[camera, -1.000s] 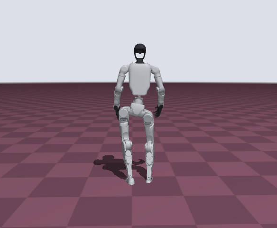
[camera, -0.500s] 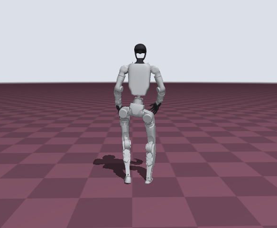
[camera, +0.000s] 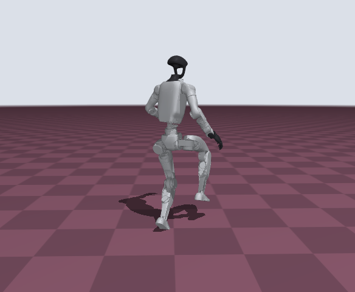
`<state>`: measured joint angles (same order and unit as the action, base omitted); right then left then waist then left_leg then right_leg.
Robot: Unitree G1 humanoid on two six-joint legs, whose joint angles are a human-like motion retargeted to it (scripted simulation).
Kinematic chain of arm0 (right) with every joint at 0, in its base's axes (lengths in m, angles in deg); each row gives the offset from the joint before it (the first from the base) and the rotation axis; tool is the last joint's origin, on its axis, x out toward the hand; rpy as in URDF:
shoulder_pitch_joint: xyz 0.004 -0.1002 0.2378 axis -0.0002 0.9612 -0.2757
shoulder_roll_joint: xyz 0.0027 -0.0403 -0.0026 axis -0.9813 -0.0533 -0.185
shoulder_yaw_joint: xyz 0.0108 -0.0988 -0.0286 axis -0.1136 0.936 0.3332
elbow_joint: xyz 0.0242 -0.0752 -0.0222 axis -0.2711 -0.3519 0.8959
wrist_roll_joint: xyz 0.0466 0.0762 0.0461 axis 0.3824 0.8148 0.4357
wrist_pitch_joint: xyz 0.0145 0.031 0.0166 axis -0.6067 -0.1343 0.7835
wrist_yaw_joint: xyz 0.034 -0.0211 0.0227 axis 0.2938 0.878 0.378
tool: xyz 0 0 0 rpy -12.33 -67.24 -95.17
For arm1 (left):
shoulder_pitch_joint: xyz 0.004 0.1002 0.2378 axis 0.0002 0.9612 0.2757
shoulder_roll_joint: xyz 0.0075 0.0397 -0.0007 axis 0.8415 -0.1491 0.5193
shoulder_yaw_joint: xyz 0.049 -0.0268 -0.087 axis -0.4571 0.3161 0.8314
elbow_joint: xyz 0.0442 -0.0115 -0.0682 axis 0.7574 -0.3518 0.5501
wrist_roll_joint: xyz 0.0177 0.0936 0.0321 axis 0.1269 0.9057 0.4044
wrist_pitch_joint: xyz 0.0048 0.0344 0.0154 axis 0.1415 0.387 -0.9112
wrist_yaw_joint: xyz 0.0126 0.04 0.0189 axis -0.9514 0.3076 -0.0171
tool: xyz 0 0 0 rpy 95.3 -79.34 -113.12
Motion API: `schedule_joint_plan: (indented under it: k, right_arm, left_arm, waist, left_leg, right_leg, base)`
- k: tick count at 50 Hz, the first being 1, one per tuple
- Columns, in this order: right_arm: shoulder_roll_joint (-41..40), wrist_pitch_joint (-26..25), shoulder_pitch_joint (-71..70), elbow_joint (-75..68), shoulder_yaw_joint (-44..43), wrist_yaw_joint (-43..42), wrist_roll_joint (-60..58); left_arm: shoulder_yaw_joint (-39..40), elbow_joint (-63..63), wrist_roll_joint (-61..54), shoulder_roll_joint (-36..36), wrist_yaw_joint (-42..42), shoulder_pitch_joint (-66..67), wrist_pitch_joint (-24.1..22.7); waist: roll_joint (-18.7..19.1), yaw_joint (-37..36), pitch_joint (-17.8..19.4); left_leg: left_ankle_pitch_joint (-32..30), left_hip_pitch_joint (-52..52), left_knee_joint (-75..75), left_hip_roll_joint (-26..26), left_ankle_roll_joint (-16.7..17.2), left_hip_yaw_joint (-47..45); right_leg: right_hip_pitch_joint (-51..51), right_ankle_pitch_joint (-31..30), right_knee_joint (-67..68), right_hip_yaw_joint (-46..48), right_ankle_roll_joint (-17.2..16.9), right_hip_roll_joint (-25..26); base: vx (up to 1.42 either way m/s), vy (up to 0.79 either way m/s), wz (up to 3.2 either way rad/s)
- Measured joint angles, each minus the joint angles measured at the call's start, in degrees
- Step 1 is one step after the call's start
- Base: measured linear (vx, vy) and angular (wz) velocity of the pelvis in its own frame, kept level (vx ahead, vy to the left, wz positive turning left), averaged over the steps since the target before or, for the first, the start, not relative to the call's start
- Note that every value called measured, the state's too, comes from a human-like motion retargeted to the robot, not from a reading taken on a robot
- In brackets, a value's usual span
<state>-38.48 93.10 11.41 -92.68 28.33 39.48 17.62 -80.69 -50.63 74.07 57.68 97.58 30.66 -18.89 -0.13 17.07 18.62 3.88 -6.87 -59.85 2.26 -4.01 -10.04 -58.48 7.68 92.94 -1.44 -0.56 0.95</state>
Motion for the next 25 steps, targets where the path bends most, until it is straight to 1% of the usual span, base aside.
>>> schedule_joint_plan:
  k: [3, 5, 7, 10, 12, 15, 18, 20, 23, 25]
  right_arm:
    - [-1.15, -0.88, 3.18, -2.39, -0.65, 0.8, 3.46]
    - [-2.45, -1.48, 4.85, -4.0, -1.08, 1.47, 6.64]
    - [-3.91, -1.96, 5.96, -5.46, -1.4, 2.04, 9.78]
    - [-5.97, -2.31, 7.75, -7.43, -1.66, 2.69, 13.75]
    - [-7.25, -2.39, 8.18, -8.79, -2.21, 3.01, 16.03]
    - [-8.93, -2.4, 8.36, -10.71, -3.49, 3.3, 18.75]
    - [-10.16, -2.51, 5.37, -11.95, -6.01, 3.17, 20.97]
    - [-10.5, -2.62, 3.2, -12.47, -7.86, 3.34, 22.17]
    - [-10.33, -2.84, 0.04, -12.51, -10.55, 3.76, 23.93]
    - [-10.18, -2.93, -1.18, -12.06, -11.85, 4.35, 25.15]
  left_arm:
    - [-3.14, -4.0, 1.1, 2.61, 2.33, -6.67, 0.56]
    - [-6.25, -6.97, 1.81, 3.62, 2.82, -11.26, 0.56]
    - [-9.73, -9.88, 2.56, 3.65, 2.74, -15.31, 0.62]
    - [-14.69, -13.21, 3.52, 2.35, 1.76, -18.43, 1.13]
    - [-17.27, -14.67, 3.98, 0.74, 0.57, -18.68, 1.45]
    - [-20.13, -16.31, 4.11, -2.21, -2.06, -16.36, 1.66]
    - [-20.67, -17.46, 3.17, -5.03, -5.96, -13.29, 1.63]
    - [-20.56, -18.47, 2.02, -7.06, -9.07, -10.4, 1.78]
    - [-19.46, -20.97, -0.2, -10.35, -14.09, -5.2, 2.25]
    - [-18.51, -23.42, -1.8, -12.75, -17.09, -1.1, 2.94]
  waist:
    - [0.96, 3.61, 4.42]
    - [0.81, 5.2, 7.69]
    - [0.31, 5.97, 10.45]
    - [-0.46, 6.78, 11.17]
    - [-0.82, 7.01, 11.17]
    - [-1.37, 6.86, 11.17]
    - [-0.15, 6.1, 11.17]
    - [0.79, 5.3, 11.17]
    - [1.63, 3.91, 10.84]
    - [1.99, 3.01, 8.78]
  left_leg:
    - [-0.31, 2.25, -4.38, -3.43, 2.03, 2.37]
    - [-0.52, 5.02, -5.76, -5.27, 3.03, 3.3]
    - [-0.65, 7.96, -5.76, -6.12, 4.2, 3.93]
    - [0.22, 10.64, -4.89, -5.48, 5.86, 4.89]
    - [1.12, 12.27, -3.99, -4.8, 6.85, 5.77]
    - [2.06, 15.16, -2.25, -4.02, 7.71, 6.38]
    - [3.2, 13.31, -2.01, -3.42, 8.19, 6.57]
    - [4.02, 11.98, -1.63, -2.94, 8.23, 6.19]
    - [5.09, 10.81, 0.45, -1.86, 8.06, 4.96]
    - [5.35, 8.93, 2.18, -0.86, 7.68, 3.77]
  right_leg:
    - [-8.9, -5.52, -11.94, 1.31, -5.41, 11.42]
    - [-13.98, -7.98, -21.17, 0.78, -9.06, 17.45]
    - [-19.04, -9.13, -28.07, -0.08, -11.58, 21.1]
    - [-27.42, -11.04, -30.91, -1.17, -14.36, 23.64]
    - [-30.89, -11.66, -28.27, -0.28, -14.44, 23.65]
    - [-31.47, -11.76, -21.76, 1.61, -14.44, 22.24]
    - [-30.6, -11.78, -13.17, 3.96, -14.44, 19.39]
    - [-27.75, -10.98, -6.66, 4.92, -14.41, 16.88]
    - [-19.65, -9.33, 2.9, 6.16, -11.73, 12.05]
    - [-13.67, -7.52, 8.54, 5.57, -9.52, 8.68]
  base:
    - [-0.1, 0.16, -0.26]
    - [-0.13, 0.16, -0.11]
    - [-0.14, 0.15, -0.15]
    - [-0.1, 0.12, -0.16]
    - [-0.03, 0.03, -0.07]
    - [0.0, 0.02, -0.21]
    - [0.03, 0.03, -0.7]
    - [0.03, 0.07, -0.89]
    - [0.03, 0.06, -0.99]
    - [0.02, 0.08, -1.07]
